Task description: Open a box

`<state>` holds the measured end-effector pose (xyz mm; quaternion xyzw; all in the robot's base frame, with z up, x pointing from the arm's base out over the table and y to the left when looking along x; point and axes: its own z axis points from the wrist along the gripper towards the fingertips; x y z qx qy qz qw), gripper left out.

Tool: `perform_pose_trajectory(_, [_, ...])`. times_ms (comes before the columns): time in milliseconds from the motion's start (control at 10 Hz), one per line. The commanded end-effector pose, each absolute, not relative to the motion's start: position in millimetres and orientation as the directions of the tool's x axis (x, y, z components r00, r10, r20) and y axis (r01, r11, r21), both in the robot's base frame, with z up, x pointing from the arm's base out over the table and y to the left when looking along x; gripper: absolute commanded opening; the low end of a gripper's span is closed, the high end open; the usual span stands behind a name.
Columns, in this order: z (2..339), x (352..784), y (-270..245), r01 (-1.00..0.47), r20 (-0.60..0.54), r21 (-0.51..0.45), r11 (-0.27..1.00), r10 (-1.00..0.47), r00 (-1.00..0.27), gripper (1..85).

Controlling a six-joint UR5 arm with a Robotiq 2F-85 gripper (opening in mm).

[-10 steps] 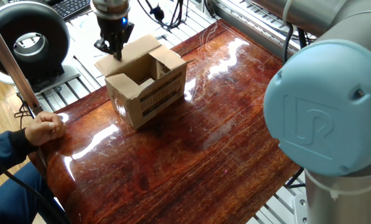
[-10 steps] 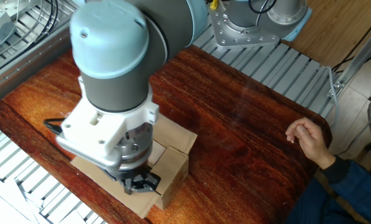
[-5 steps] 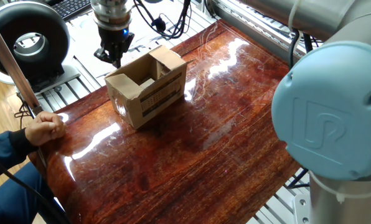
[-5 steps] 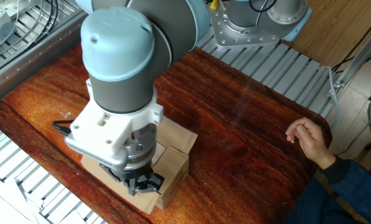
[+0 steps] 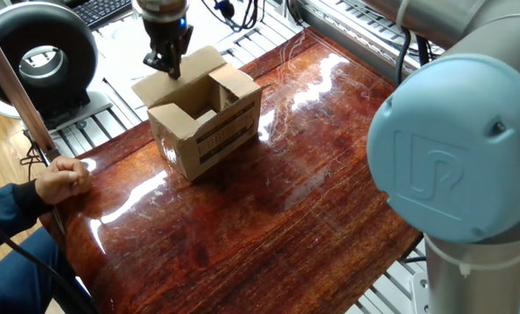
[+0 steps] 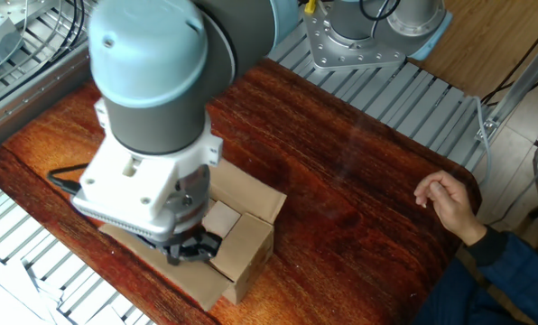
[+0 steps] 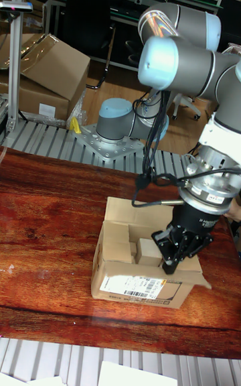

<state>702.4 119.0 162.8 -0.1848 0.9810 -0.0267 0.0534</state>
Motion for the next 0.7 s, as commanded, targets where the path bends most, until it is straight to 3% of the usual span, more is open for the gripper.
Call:
perform_pose_trajectory(0, [169.5,686.4,120.8,-0.38,-0.055,-0.014,0.925,-0.381,-0.923,1.0])
perform_pose_trajectory(200, [168.4,678.0,129.8,-0.369,-0.036,0.022,0.929,-0.368,-0.929,1.0])
perform_pose_trajectory(600, [163.4,653.4,96.7,-0.37,0.067,-0.039,0.928,-0.367,-0.928,1.0])
